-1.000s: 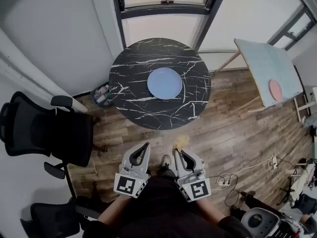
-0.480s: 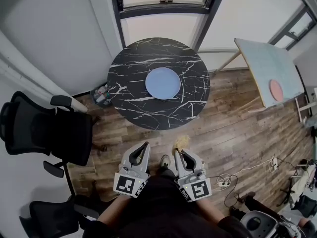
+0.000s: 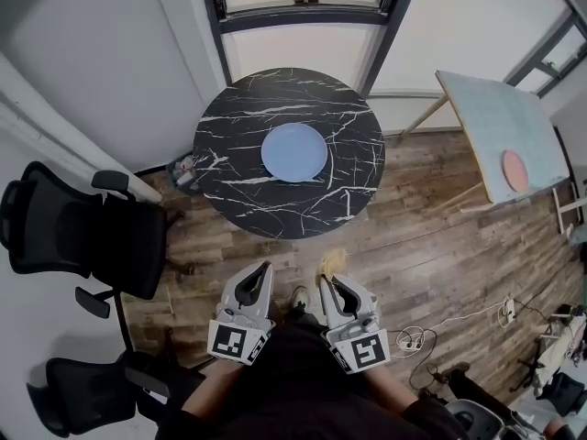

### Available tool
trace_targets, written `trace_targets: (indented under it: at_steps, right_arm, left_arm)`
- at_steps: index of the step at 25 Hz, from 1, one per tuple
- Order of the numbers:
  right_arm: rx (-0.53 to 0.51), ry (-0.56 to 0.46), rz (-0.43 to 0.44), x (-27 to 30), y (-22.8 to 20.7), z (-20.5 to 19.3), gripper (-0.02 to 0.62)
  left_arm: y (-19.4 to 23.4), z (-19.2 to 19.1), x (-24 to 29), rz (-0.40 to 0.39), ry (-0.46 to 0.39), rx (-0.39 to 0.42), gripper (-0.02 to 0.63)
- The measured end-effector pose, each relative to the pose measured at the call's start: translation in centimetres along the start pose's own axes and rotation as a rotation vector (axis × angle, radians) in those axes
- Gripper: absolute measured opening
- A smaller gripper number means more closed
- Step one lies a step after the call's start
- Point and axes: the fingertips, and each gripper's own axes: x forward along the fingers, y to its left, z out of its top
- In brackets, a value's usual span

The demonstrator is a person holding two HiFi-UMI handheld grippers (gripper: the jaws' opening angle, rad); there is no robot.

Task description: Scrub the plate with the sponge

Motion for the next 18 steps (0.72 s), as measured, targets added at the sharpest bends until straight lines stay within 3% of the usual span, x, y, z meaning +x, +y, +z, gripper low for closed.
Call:
trace_targets:
  at_steps: [8, 18]
  right_arm:
    - [-0.004, 0.021, 0.014, 0.4, -2.2, -0.7, 0.025]
    - [-0.031, 0.039, -0.030, 7.6, -5.5, -0.8, 0.025]
  left_arm:
    - [-0.1, -1.5, 1.4, 0.029, 0.022, -0.013, 0.002]
    - [6.7, -2.6, 7.9, 0.015, 0.055, -0.046, 0.002]
